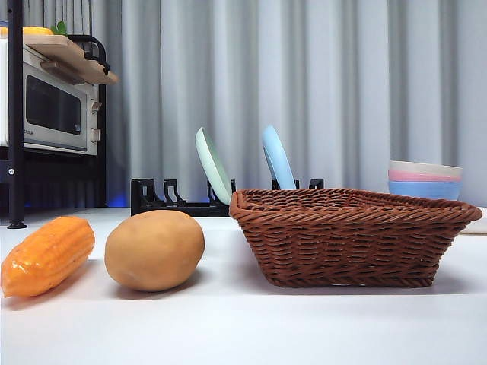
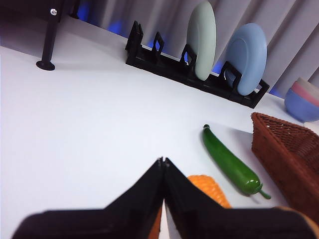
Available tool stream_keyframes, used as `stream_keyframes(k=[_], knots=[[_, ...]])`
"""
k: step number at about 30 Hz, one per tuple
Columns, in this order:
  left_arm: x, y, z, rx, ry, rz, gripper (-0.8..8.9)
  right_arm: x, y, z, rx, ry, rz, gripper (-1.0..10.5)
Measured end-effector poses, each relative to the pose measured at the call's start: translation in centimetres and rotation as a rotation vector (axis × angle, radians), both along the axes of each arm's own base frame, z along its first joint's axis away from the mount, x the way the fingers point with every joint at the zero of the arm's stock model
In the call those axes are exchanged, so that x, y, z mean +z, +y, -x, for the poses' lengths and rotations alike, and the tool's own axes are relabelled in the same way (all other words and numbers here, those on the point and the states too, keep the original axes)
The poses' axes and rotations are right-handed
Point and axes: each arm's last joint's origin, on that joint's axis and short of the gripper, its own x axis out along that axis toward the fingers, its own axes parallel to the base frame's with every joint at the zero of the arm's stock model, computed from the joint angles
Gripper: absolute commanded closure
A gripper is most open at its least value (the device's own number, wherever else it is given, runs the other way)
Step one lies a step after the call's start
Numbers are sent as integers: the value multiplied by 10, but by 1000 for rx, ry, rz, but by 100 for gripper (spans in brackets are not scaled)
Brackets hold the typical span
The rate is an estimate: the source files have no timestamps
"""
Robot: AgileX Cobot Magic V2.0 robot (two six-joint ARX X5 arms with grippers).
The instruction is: Pick up the basket,pick up the corn from the table,pick up the potato from the table,pick up the cucumber from the table,put all items into the basket
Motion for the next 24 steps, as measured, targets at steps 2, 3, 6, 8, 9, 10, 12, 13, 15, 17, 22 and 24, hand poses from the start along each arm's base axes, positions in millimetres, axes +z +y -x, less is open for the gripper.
stream_keyframes(k=[2, 3, 6, 8, 9, 10, 12, 13, 15, 17, 22, 24], knots=[[10, 0, 2, 0, -18, 1, 821, 7, 0, 0, 0, -16, -2, 956], [17, 0, 4, 0, -33, 2, 821, 12, 0, 1, 0, -27, -4, 956], [34, 1, 7, -1, -44, 2, 821, 28, 0, 1, 0, -55, -5, 956], [44, 1, 7, -2, -26, -5, 821, 40, 0, 0, 3, -66, 7, 956], [48, 1, 7, -4, -14, -14, 821, 47, 0, -1, 5, -69, 17, 956], [53, 0, 7, -8, -4, -24, 821, 53, 0, -2, 8, -71, 26, 956], [65, 0, 5, -23, 9, -52, 821, 69, 1, -5, 14, -79, 52, 956], [70, 0, 4, -35, 12, -64, 821, 76, 1, -7, 17, -83, 65, 956], [84, -1, 1, -68, 16, -91, 821, 93, 2, -12, 27, -85, 100, 956], [97, -3, -3, -113, 22, -114, 821, 107, 2, -17, 36, -73, 137, 955], [125, -7, -17, -236, 69, -155, 821, 137, 5, -36, 69, 32, 232, 953], [134, -9, -23, -288, 105, -165, 820, 148, 6, -45, 100, 97, 274, 951]])
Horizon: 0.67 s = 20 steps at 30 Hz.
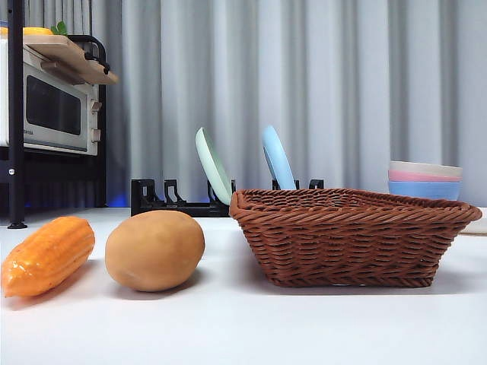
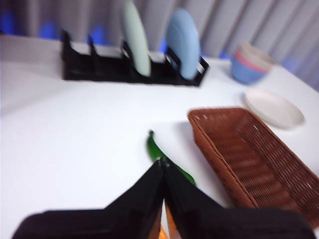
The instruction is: Pick up the basket,pick up the corn from the table,pick up the potato from the table,pick up the cucumber from the table,put all items into the basket
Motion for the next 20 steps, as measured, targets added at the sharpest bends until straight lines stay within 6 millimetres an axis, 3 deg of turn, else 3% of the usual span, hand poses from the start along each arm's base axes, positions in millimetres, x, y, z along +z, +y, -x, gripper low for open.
stream_keyframes(k=[5, 9, 11, 14, 15, 20], knots=[[11, -3, -18, -88, 138, -32, 817, 17, 6, -20, 164, 161, 54, 949], [9, -5, -34, -115, 239, -52, 795, 18, 11, -33, 294, 242, 54, 940], [5, -6, -39, -119, 270, -55, 647, 15, 12, -39, 313, 263, 61, 852], [2, -6, -43, -121, 290, -58, 409, 10, 13, -45, 319, 294, 69, 601], [2, -6, -44, -121, 292, -59, 402, 8, 13, -48, 320, 305, 71, 559], [3, -6, -45, -120, 274, -58, 404, -2, 16, -65, 323, 329, 74, 565]])
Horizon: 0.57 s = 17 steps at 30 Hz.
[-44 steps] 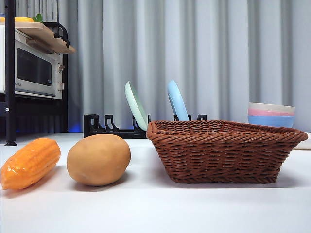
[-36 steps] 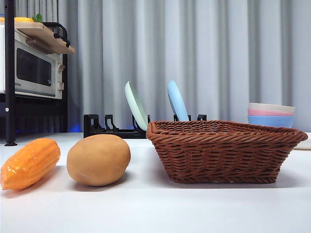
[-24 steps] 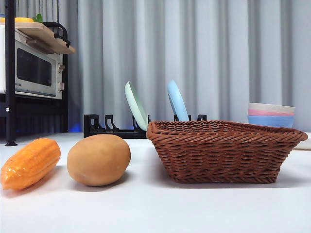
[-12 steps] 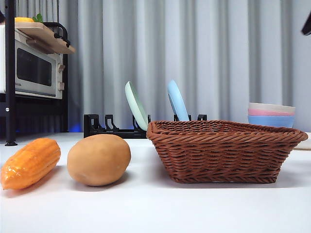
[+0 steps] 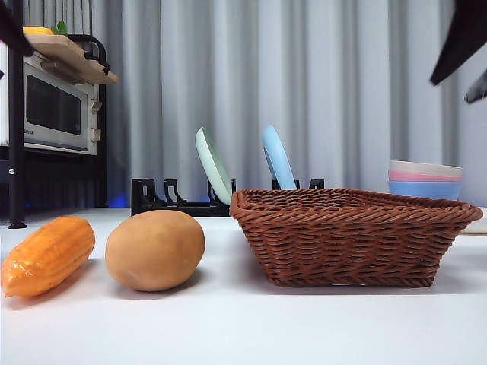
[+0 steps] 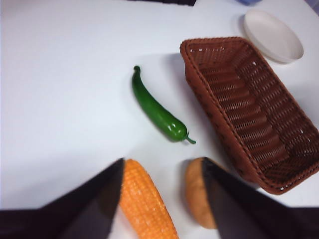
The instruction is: Pick up the basket,pick up the corn from the table,pick up the potato from the table,pick up the cucumber from the table,put all items into the basket
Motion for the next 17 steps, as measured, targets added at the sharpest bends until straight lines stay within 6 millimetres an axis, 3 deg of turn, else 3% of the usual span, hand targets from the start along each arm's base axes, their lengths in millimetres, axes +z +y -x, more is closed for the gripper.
stream_keyframes(k=[5, 17], knots=[[1, 0, 0, 1, -9, 0, 404, -16, 4, -26, 0, 21, 3, 570], [1, 0, -1, 1, -8, 0, 404, -76, 13, -97, 5, 218, 21, 582]])
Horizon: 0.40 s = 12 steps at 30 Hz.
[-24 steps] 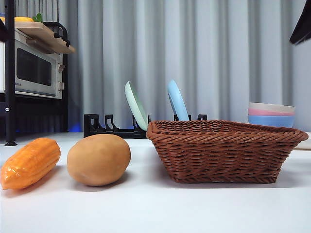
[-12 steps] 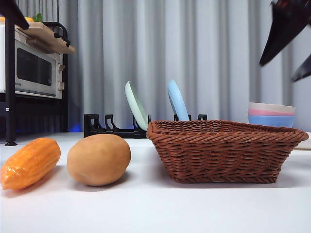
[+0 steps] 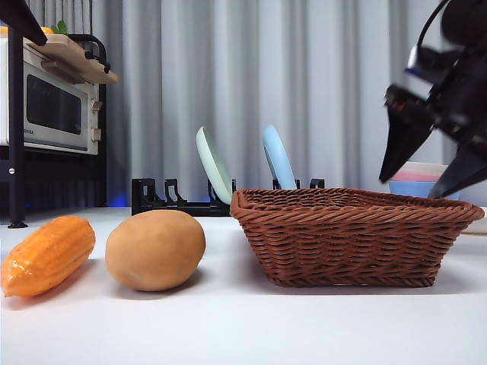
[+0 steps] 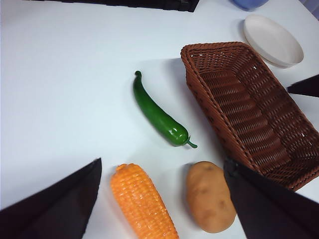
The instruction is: Pick up the basket,pick up the corn from the table,pick up the potato from the table,pick up the cucumber from the table,put all items into the basket
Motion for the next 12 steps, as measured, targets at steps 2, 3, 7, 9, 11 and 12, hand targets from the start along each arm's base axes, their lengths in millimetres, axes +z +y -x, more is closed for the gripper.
stream_keyframes(k=[2, 3, 7, 9, 11, 12], knots=[[0, 0, 0, 0, 0, 0, 404, -9, 2, -10, 22, 28, -32, 685], [0, 0, 0, 0, 0, 0, 404, -13, 3, -13, 29, 39, -45, 738], [0, 0, 0, 0, 1, 0, 404, -27, 5, -18, 28, 85, -50, 898], [-1, 0, -1, 0, 6, 0, 405, -28, 5, -19, 24, 87, -53, 960], [-2, 0, -2, 1, 13, -1, 405, -27, 5, -19, 20, 85, -61, 959], [-3, 0, -3, 1, 19, 0, 405, -26, 5, -19, 9, 89, -66, 958]])
